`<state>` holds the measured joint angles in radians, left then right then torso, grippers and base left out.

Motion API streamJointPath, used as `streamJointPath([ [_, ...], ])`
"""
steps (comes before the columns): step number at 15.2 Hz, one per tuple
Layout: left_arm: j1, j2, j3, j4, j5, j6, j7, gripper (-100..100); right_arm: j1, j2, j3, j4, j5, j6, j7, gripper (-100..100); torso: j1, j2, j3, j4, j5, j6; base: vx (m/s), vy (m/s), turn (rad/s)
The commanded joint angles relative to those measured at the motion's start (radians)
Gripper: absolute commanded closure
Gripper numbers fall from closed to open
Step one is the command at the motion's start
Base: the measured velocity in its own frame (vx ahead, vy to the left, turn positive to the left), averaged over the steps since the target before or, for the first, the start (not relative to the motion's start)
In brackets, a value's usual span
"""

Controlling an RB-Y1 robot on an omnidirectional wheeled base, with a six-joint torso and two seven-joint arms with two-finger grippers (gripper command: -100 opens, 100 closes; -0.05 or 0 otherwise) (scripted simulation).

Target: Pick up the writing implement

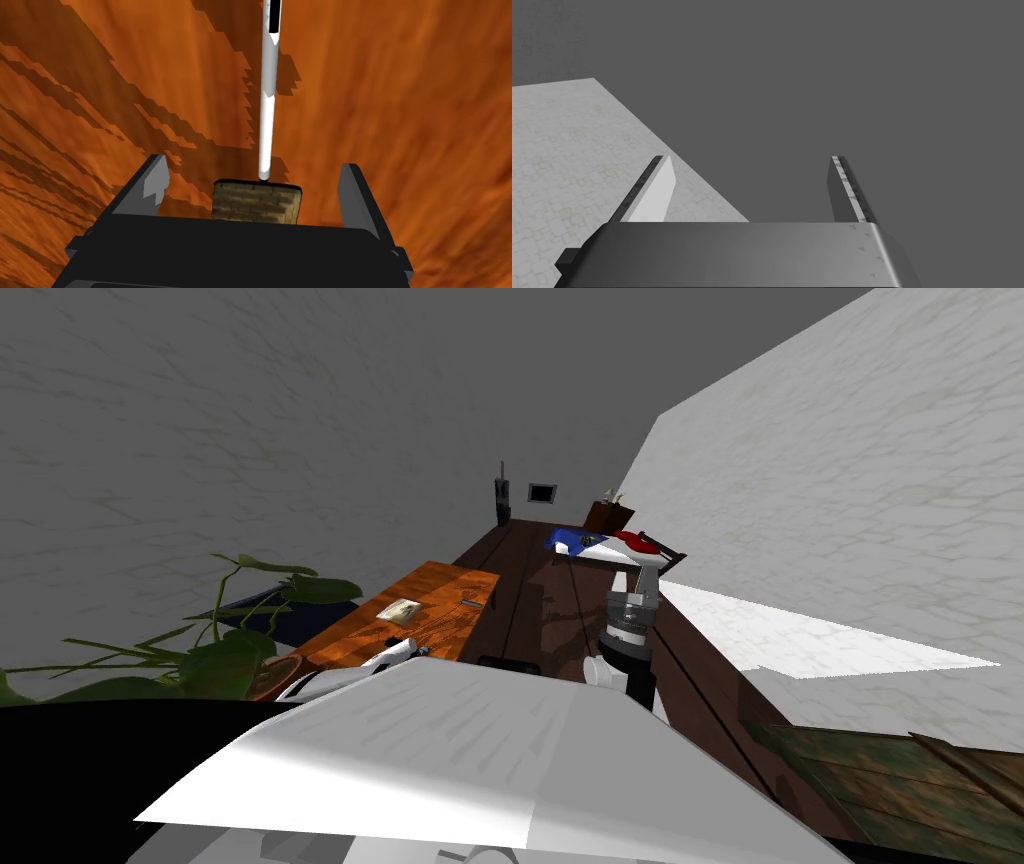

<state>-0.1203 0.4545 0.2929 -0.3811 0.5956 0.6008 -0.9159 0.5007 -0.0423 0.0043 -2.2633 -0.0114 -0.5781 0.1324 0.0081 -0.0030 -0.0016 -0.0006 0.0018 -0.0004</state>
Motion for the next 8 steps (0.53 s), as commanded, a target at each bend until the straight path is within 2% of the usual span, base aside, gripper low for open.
streamJointPath([
  [1, -0.013, 0.006, 0.006, 0.036, 0.016, 0.0, -0.025, -100, 0.0, 0.0, 0.0, 0.0, 0.0, 0.0, 0.0, 0, 0.0, 0.0, 0.0, 0.0, 0.0, 0.0, -0.026, 0.043, -0.039],
  [5, -0.027, 0.011, 0.015, 0.082, 0.031, 0.025, -0.046, -100, 0.0, 0.0, 0.0, 0.0, 0.0, 0.0, 0.0, 0, -0.003, -0.002, -0.001, -0.001, 0.0, 0.0, -0.016, 0.026, -0.11],
  [6, -0.022, 0.011, 0.013, 0.069, 0.028, 0.018, -0.041, -100, 0.0, 0.0, 0.0, 0.0, 0.0, 0.0, 0.0, 0, -0.003, -0.002, -0.001, -0.001, 0.0, 0.0, -0.014, 0.019, -0.052],
  [7, -0.024, -0.019, 0.002, 0.08, 0.008, -0.016, -0.01, -100, 0.0, 0.0, 0.0, 0.0, 0.0, 0.0, 0.0, 0, -0.003, -0.003, -0.001, -0.001, -0.001, 0.0, -0.014, 0.054, -0.016],
  [8, -0.024, -0.019, 0.002, 0.08, 0.008, -0.016, -0.01, -100, 0.0, 0.0, 0.0, 0.0, 0.0, 0.0, 0.0, 0, -0.002, -0.003, -0.002, -0.001, 0.0, 0.0, -0.011, 0.079, -0.027],
])
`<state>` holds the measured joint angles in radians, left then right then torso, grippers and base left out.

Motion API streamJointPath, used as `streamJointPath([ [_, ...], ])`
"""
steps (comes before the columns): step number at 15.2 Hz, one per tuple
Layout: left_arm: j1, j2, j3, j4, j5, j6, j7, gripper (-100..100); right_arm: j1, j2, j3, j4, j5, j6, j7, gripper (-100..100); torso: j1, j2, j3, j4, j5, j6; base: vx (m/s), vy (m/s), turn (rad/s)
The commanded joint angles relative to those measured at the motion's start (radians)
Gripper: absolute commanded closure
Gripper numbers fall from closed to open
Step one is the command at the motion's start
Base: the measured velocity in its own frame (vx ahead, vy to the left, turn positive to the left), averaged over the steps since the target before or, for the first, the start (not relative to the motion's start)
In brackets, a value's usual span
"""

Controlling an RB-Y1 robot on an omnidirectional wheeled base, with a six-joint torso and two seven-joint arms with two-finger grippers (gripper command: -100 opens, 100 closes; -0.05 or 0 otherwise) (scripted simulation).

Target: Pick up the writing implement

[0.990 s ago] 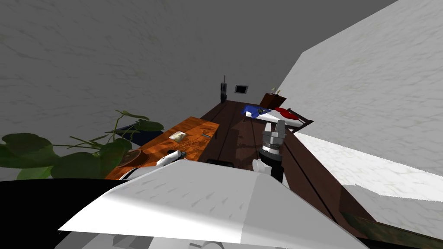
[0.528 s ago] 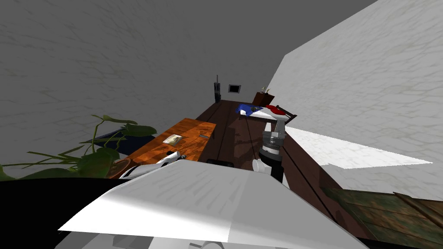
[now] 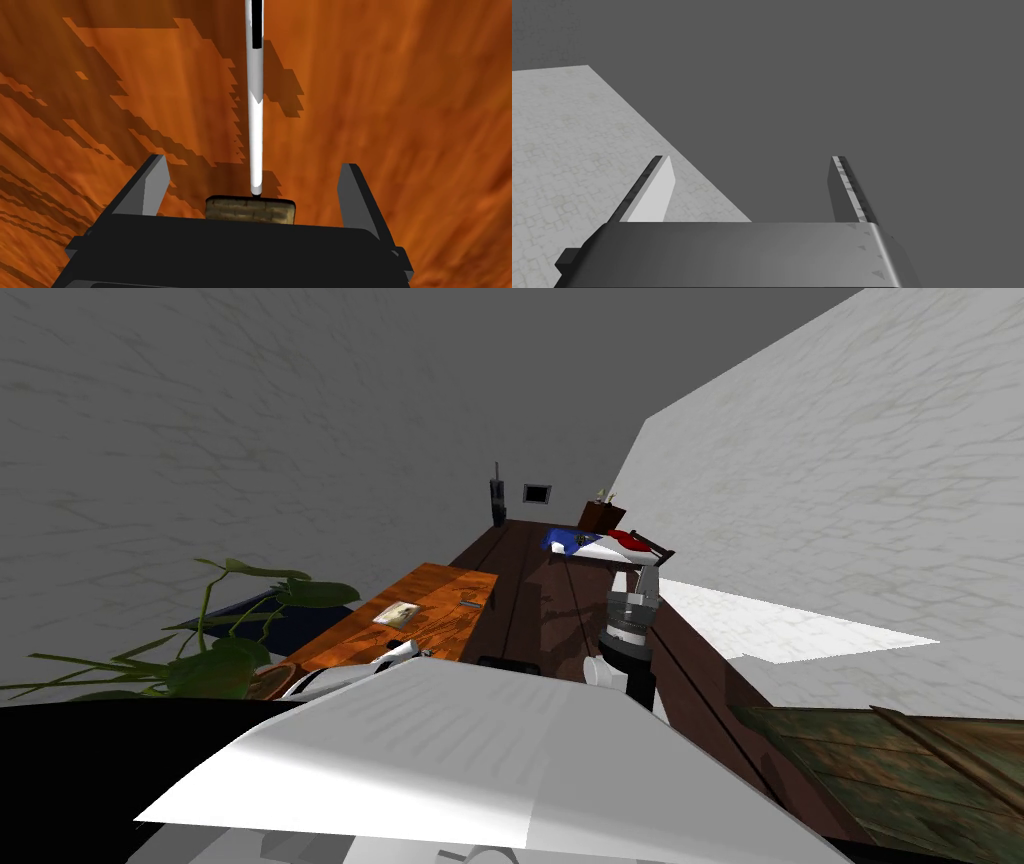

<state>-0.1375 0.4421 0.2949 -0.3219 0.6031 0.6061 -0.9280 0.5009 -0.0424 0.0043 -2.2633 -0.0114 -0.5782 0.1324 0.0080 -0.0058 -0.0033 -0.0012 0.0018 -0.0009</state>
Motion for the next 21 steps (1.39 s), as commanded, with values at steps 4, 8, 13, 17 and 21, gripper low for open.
streamJointPath([
  [4, -0.007, -0.044, -0.016, 0.027, -0.029, -0.063, 0.046, -100, 0.0, 0.0, 0.0, 0.0, 0.0, 0.0, 0.0, 0, 0.001, 0.0, 0.0, 0.0, 0.0, 0.0, -0.01, 0.078, -0.017],
  [8, -0.009, -0.042, -0.016, 0.022, -0.027, -0.059, 0.05, 100, 0.0, 0.0, 0.0, 0.0, 0.0, 0.0, 0.0, 0, -0.002, -0.001, -0.001, 0.0, 0.0, 0.0, -0.001, 0.027, -0.002],
  [13, -0.007, -0.022, -0.007, 0.023, -0.011, -0.038, 0.019, 100, 0.0, 0.0, 0.0, 0.0, 0.0, 0.0, 0.0, 0, -0.004, -0.001, -0.001, 0.0, -0.001, 0.0, 0.001, -0.009, 0.002],
  [17, -0.007, 0.001, 0.003, -0.04, 0.006, -0.012, 0.009, 100, 0.0, 0.0, 0.0, 0.0, 0.0, 0.0, 0.0, 0, -0.011, -0.002, -0.001, 0.0, -0.003, 0.0, 0.014, -0.085, 0.024],
  [21, -0.007, 0.001, 0.003, 0.02, 0.006, -0.012, -0.007, 100, 0.0, 0.0, 0.0, 0.0, 0.0, 0.0, 0.0, 0, -0.005, -0.001, -0.001, 0.0, -0.001, 0.0, -0.002, -0.007, -0.005],
])
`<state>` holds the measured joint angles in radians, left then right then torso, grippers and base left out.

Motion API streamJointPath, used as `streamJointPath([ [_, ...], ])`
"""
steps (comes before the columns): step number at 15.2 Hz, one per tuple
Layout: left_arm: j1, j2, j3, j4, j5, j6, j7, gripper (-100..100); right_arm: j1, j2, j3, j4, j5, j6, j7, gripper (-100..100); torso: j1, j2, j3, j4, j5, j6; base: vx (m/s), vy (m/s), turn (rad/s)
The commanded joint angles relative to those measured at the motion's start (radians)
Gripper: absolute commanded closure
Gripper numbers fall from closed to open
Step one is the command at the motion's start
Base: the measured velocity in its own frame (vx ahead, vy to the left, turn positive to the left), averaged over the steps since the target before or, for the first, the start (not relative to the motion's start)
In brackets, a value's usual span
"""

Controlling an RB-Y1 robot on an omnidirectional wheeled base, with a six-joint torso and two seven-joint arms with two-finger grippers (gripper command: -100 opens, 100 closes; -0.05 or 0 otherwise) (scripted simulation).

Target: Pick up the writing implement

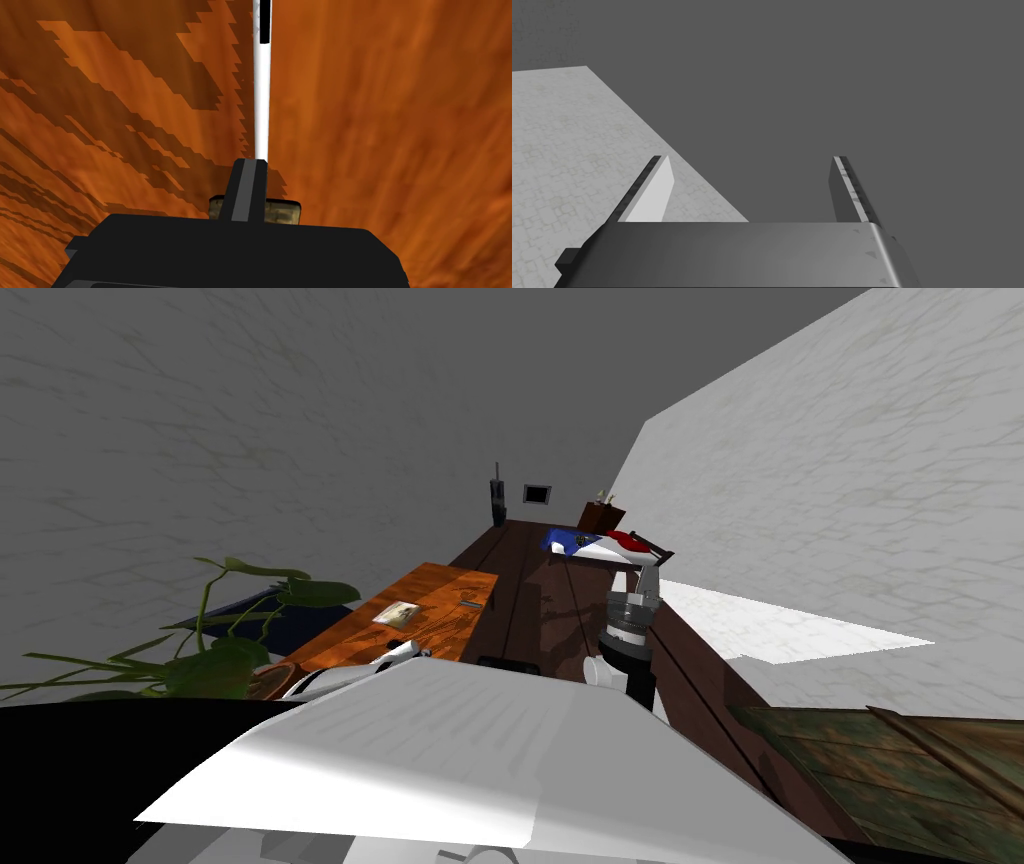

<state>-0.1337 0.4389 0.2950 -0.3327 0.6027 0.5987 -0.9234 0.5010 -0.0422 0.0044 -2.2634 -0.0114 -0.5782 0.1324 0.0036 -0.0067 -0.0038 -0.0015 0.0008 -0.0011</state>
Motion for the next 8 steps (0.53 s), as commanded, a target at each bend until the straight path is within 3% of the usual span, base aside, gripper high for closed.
streamJointPath([
  [1, -0.011, 0.004, 0.003, 0.03, 0.006, -0.005, -0.012, 100, 0.0, 0.0, 0.0, 0.0, 0.0, 0.0, 0.0, 0, 0.0, 0.0, 0.0, 0.0, 0.0, 0.0, -0.003, 0.01, 0.003],
  [2, -0.011, 0.027, 0.012, 0.027, 0.023, 0.02, -0.038, 100, 0.0, 0.0, 0.0, 0.0, 0.0, 0.0, 0.0, 0, 0.0, 0.0, 0.0, 0.0, 0.0, 0.0, 0.001, -0.021, 0.015],
  [4, -0.007, 0.018, 0.006, 0.018, 0.014, 0.008, -0.028, 100, 0.0, 0.0, 0.0, 0.0, 0.0, 0.0, 0.0, 0, -0.002, 0.0, 0.0, 0.0, 0.0, 0.0, 0.006, -0.038, 0.01],
  [5, 0.003, 0.013, -0.001, -0.008, -0.001, 0.006, 0.001, -100, 0.0, 0.0, 0.0, 0.0, 0.0, 0.0, 0.0, 0, -0.002, 0.0, 0.0, 0.0, 0.0, 0.0, -0.017, -0.075, -0.022],
  [8, -0.002, 0.005, -0.008, -0.009, -0.017, -0.027, 0.027, -100, 0.0, 0.0, 0.0, 0.0, 0.0, 0.0, 0.0, 0, -0.011, 0.003, 0.001, 0.001, -0.002, 0.0, -0.057, -0.167, -0.003],
])
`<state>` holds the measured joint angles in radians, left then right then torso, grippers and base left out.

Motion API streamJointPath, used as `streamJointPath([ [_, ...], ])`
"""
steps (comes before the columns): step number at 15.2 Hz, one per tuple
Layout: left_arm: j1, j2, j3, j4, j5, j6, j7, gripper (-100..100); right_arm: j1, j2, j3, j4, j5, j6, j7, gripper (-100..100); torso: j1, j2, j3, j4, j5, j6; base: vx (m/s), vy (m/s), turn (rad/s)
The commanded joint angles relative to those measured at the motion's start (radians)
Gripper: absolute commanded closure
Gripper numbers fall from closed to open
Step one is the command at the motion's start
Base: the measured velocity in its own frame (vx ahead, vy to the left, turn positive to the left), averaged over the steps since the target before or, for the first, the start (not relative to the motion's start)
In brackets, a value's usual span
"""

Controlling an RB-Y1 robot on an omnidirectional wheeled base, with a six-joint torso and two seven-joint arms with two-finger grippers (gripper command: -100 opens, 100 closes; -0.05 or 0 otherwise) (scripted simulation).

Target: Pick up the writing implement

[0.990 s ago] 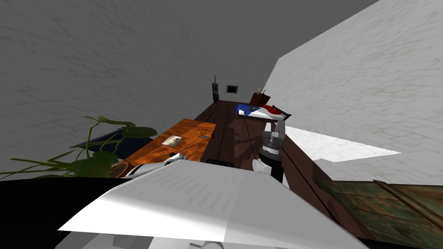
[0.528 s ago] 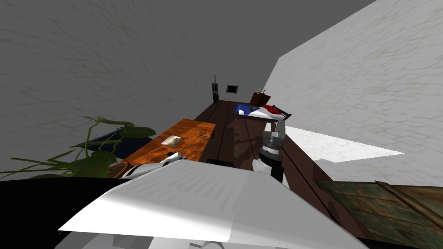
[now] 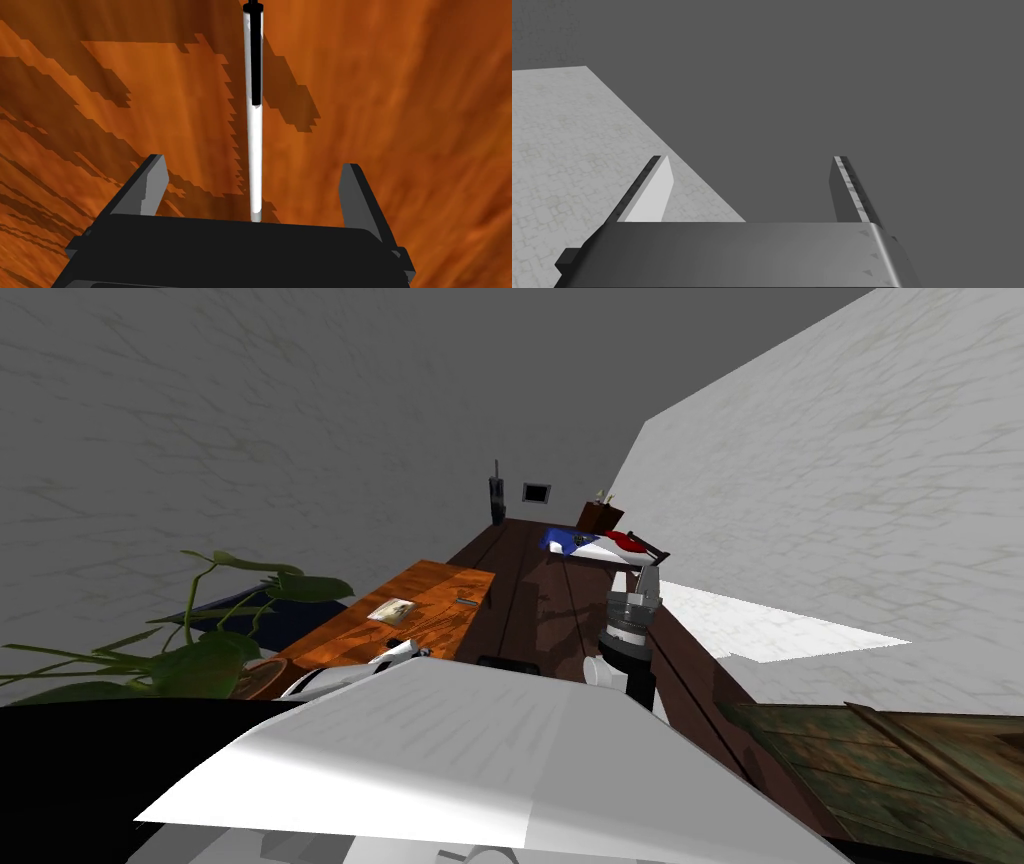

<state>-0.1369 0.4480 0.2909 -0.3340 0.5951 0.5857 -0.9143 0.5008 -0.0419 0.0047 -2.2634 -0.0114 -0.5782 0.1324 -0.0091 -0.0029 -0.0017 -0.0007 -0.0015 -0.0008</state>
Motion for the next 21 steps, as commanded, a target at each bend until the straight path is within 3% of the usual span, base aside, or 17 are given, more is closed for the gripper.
streamJointPath([
  [1, -0.001, -0.008, -0.007, -0.008, -0.017, -0.03, 0.031, -100, 0.0, 0.0, 0.0, 0.0, 0.0, 0.0, 0.0, 0, 0.0, 0.0, 0.0, 0.0, 0.0, 0.0, -0.083, -0.174, 0.023],
  [4, -0.005, -0.013, -0.011, -0.009, -0.026, -0.046, 0.044, -100, 0.0, 0.0, 0.0, 0.0, 0.0, 0.0, 0.0, 0, 0.001, 0.001, 0.001, 0.0, 0.0, 0.0, -0.061, -0.134, 0.012],
  [10, -0.009, -0.018, -0.016, -0.011, -0.038, -0.068, 0.061, -100, 0.0, 0.0, 0.0, 0.0, 0.0, 0.0, 0.0, 0, 0.009, -0.002, -0.001, 0.0, 0.002, 0.0, -0.019, -0.038, 0.003],
  [13, -0.021, -0.031, -0.025, -0.016, -0.063, -0.108, 0.096, -100, 0.0, 0.0, 0.0, 0.0, 0.0, 0.0, 0.0, 0, 0.007, 0.0, 0.0, 0.0, 0.001, 0.0, -0.068, -0.086, 0.012],
  [17, -0.026, -0.036, -0.029, -0.019, -0.073, -0.123, 0.109, -100, 0.0, 0.0, 0.0, 0.0, 0.0, 0.0, 0.0, 0, 0.009, -0.001, -0.001, 0.0, 0.001, 0.0, -0.04, -0.057, 0.007],
  [18, -0.015, -0.034, -0.028, -0.034, -0.072, -0.104, 0.11, -100, 0.0, 0.0, 0.0, 0.0, 0.0, 0.0, 0.0, 0, 0.009, -0.002, -0.001, 0.0, 0.002, 0.0, -0.02, -0.03, 0.002],
  [19, 0.03, -0.041, -0.011, -0.049, -0.026, -0.126, 0.06, -100, 0.0, 0.0, 0.0, 0.0, 0.0, 0.0, 0.0, 0, 0.01, -0.002, -0.001, 0.0, 0.002, 0.0, 0.041, -0.012, -0.097],
  [21, 0.03, -0.041, -0.011, -0.049, -0.026, -0.126, 0.059, -100, 0.0, 0.0, 0.0, 0.0, 0.0, 0.0, 0.0, 0, 0.012, -0.006, -0.003, -0.001, 0.002, 0.0, 0.066, 0.009, -0.062],
])
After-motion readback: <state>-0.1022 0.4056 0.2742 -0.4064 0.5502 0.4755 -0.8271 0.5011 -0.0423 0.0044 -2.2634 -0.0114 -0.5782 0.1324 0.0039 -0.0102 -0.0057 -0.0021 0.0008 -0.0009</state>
